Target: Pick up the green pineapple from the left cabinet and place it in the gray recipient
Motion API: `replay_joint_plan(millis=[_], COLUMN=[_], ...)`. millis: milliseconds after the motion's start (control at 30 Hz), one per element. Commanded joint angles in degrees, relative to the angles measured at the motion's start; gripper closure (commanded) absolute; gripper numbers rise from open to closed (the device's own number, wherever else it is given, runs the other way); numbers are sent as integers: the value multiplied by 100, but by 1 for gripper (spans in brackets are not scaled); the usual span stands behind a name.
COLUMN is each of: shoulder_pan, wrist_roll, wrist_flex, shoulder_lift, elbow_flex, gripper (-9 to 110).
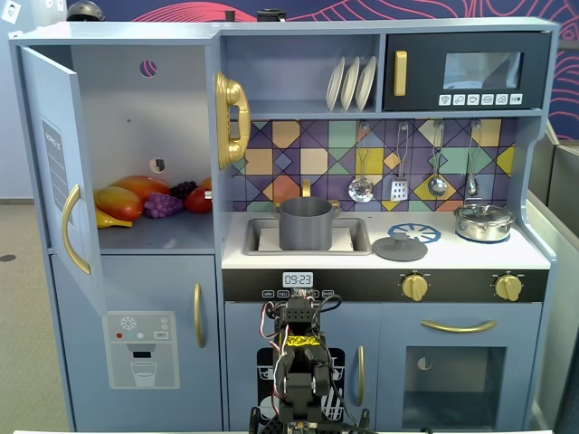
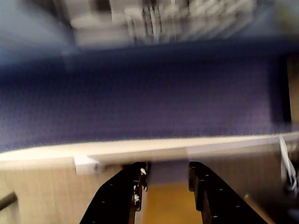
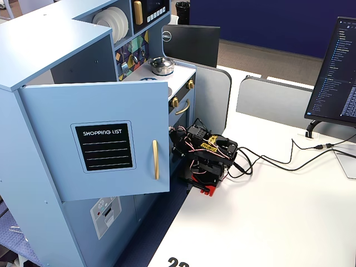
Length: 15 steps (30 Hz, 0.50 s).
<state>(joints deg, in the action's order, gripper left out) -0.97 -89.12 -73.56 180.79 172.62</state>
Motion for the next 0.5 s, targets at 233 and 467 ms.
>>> replay_joint_plan(millis=[233,467], shoulder_pan=[123,123], wrist_roll=[246,255], wrist_flex=[-1415,-1415], shoulder_lift=[132,132], elbow_flex=[-62,-62], gripper=[100,98])
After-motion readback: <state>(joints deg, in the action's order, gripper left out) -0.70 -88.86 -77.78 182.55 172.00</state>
